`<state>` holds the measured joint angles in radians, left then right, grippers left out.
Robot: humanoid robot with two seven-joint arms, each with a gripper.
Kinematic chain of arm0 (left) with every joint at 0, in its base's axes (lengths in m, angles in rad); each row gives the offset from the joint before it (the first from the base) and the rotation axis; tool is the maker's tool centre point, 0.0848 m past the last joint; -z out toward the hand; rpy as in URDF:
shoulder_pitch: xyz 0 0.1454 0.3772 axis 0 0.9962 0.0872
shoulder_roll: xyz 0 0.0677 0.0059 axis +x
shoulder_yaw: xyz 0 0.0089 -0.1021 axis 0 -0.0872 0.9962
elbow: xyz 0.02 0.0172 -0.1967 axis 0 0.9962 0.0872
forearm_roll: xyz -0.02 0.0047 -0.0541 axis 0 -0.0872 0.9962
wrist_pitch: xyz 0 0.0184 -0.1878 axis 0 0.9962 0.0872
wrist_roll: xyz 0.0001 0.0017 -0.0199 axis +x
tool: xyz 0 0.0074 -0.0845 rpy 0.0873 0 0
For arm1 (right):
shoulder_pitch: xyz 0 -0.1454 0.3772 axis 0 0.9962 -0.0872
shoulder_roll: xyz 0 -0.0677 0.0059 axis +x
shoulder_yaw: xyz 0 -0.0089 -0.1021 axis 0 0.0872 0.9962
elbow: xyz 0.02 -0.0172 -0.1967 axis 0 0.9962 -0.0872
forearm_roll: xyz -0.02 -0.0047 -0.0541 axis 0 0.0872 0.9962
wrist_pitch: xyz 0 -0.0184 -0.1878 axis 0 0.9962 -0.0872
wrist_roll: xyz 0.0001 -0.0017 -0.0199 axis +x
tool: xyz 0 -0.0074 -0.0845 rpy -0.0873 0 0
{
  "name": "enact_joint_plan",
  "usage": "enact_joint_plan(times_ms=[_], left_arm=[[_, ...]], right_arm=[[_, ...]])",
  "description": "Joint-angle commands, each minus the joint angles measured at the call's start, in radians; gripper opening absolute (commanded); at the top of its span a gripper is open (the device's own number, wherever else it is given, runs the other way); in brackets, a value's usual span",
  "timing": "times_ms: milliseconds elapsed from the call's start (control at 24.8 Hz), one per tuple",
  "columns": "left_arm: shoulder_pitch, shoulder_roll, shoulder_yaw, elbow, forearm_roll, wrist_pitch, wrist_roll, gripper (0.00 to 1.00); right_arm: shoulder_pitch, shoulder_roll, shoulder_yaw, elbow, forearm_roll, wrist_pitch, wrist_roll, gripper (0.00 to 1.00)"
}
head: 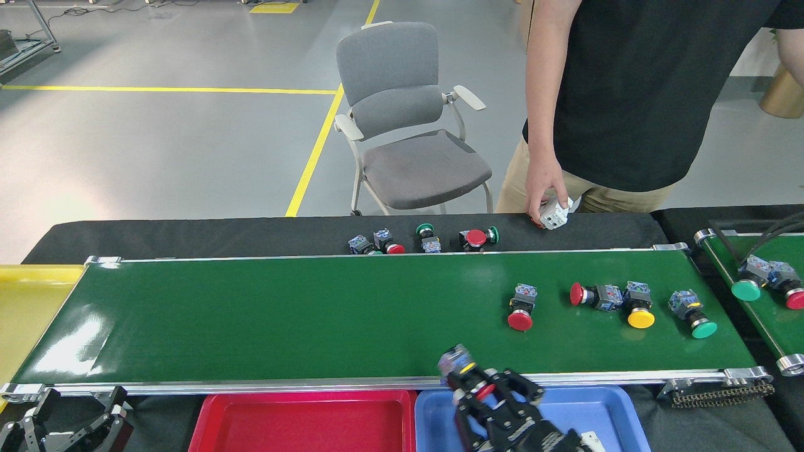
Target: Pick switch part from conveyor to tray
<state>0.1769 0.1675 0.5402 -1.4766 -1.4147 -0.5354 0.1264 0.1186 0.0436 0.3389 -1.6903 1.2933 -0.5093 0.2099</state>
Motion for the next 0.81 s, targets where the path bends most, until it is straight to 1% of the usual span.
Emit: enact_joint_plan(times_ms=[0, 40, 81, 121, 202, 323, 363, 444, 524, 605, 686, 767], left_arm=[[-0.01, 0.021, 0.003, -0.011, 0.003, 0.002, 0.009, 1.0], [-0.011, 0.021, 0.001, -0.011, 0.002, 0.002, 0.009, 1.0], [-0.011, 0.021, 0.0, -0.013, 0.002, 0.002, 0.009, 1.0], [-0.011, 0.021, -0.012, -0.011, 0.002, 0.002, 0.009, 1.0], [-0.011, 0.02, -0.037, -0.014, 0.002, 0.002, 0.009, 1.0], [-0.01, 0.021, -0.045, -0.019, 0.002, 0.002, 0.009, 1.0], [-0.011, 0.023, -0.049, -0.019, 0.002, 0.002, 0.009, 1.0], [-0.011, 0.021, -0.049, -0.022, 0.002, 0.002, 0.009, 1.0], [-0.011, 0.02, -0.058, -0.027, 0.0, 0.002, 0.009, 1.0], [-0.01, 0.018, -0.077, -0.042, 0.0, 0.002, 0.009, 1.0], [-0.007, 0.014, -0.081, -0.062, 0.002, 0.002, 0.006, 1.0], [-0.004, 0.01, -0.085, -0.08, 0.002, 0.0, 0.001, 1.0]], right_arm=[[-0.024, 0.018, 0.057, 0.024, 0.004, -0.009, -0.006, 0.34], [-0.025, 0.036, 0.078, 0.044, 0.011, 0.017, -0.003, 0.68], [-0.025, 0.047, 0.091, 0.058, 0.02, 0.046, -0.001, 0.89], [-0.03, 0.055, 0.104, 0.08, 0.038, 0.083, -0.001, 0.94], [-0.05, 0.061, 0.114, 0.121, 0.049, 0.095, -0.001, 0.95], [-0.068, 0.061, 0.112, 0.124, 0.049, 0.106, -0.001, 0.96], [-0.071, 0.065, 0.107, 0.113, 0.047, 0.112, -0.001, 0.95], [-0.086, 0.062, 0.086, 0.061, 0.047, 0.147, -0.006, 0.93], [-0.091, 0.059, 0.032, 0.003, 0.047, 0.215, -0.009, 0.93], [-0.1, 0.059, -0.023, -0.022, 0.047, 0.276, -0.015, 0.92], [-0.099, 0.05, -0.081, -0.042, 0.05, 0.35, -0.058, 0.9], [-0.086, 0.022, -0.15, -0.057, 0.05, 0.428, -0.126, 0.9]])
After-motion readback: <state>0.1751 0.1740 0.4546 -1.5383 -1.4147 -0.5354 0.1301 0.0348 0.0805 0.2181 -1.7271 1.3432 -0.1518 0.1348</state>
